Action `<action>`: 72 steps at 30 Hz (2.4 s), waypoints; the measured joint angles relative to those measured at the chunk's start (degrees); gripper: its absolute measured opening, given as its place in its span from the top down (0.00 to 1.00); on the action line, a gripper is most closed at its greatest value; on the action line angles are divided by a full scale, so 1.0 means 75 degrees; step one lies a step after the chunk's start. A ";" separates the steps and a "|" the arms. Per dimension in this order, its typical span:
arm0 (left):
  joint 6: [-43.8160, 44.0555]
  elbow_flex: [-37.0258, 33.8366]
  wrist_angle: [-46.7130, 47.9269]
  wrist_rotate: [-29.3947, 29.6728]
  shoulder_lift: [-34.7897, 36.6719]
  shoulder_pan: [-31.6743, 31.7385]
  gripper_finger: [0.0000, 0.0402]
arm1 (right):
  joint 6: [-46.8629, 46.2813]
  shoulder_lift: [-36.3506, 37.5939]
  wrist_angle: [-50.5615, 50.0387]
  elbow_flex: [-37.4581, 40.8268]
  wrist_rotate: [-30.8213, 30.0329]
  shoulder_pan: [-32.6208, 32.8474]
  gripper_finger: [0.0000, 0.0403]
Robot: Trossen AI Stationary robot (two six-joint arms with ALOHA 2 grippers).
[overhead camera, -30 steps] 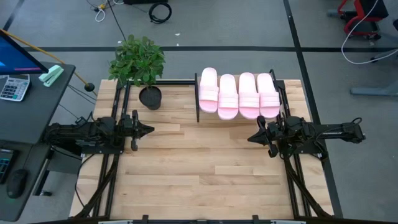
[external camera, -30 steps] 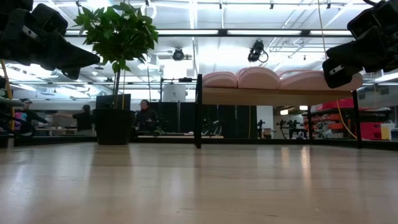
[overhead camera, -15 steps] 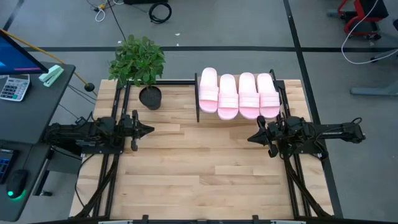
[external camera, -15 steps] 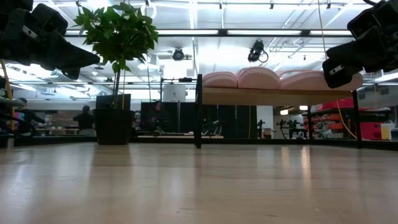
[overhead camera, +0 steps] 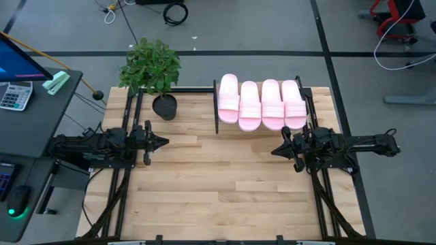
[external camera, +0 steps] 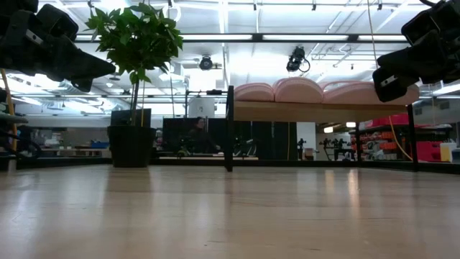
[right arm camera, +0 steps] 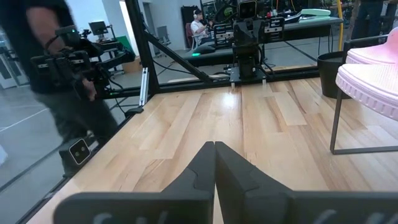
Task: Pick and place slides into the shelf
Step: Return to Home Position
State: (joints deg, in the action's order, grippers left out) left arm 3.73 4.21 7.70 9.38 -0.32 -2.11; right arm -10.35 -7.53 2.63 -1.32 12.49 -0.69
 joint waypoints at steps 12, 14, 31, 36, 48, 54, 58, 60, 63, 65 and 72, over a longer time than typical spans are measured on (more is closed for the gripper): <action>0.0000 0.0000 0.0000 0.0000 0.0000 0.0002 0.93 | 0.0000 0.0000 0.0000 0.0000 0.0000 0.0000 0.97; 0.0000 0.0000 0.0000 0.0000 0.0000 0.0000 0.93 | 0.0000 0.0000 0.0000 0.0000 -0.0001 0.0000 0.97; 0.0000 0.0000 0.0000 0.0000 0.0000 0.0000 0.90 | 0.0000 0.0000 0.0003 0.0000 -0.0002 0.0001 0.97; 0.0000 0.0000 0.0000 0.0000 0.0000 0.0000 0.92 | 0.0000 0.0000 0.0001 0.0000 -0.0003 0.0001 0.97; 0.0000 0.0000 0.0000 -0.0002 0.0000 0.0000 0.92 | 0.0000 0.0000 0.0002 0.0000 -0.0001 0.0002 0.97; 0.0000 0.0000 0.0000 0.0000 0.0000 0.0000 0.90 | 0.0000 0.0000 0.0000 0.0000 -0.0001 0.0000 0.97; 0.0000 0.0000 0.0000 -0.0001 0.0000 0.0001 0.91 | 0.0001 0.0000 0.0000 0.0000 -0.0003 0.0003 0.97; 0.0000 0.0000 0.0000 0.0000 0.0000 0.0000 0.92 | 0.0002 0.0000 0.0000 0.0000 -0.0003 0.0003 0.97; 0.0000 0.0000 0.0000 0.0000 0.0000 0.0002 0.93 | 0.0001 0.0000 0.0000 0.0000 -0.0001 0.0002 0.97; 0.0002 0.0000 0.0000 0.0000 0.0000 0.0001 0.94 | 0.0002 0.0000 0.0001 0.0000 -0.0001 0.0001 0.97; 0.0000 0.0000 0.0000 0.0000 0.0000 0.0000 0.92 | 0.0001 0.0001 0.0000 0.0000 0.0000 0.0002 0.97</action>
State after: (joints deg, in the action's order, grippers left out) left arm 3.73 4.21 7.70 9.39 -0.32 -2.11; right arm -10.34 -7.52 2.63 -1.32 12.49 -0.67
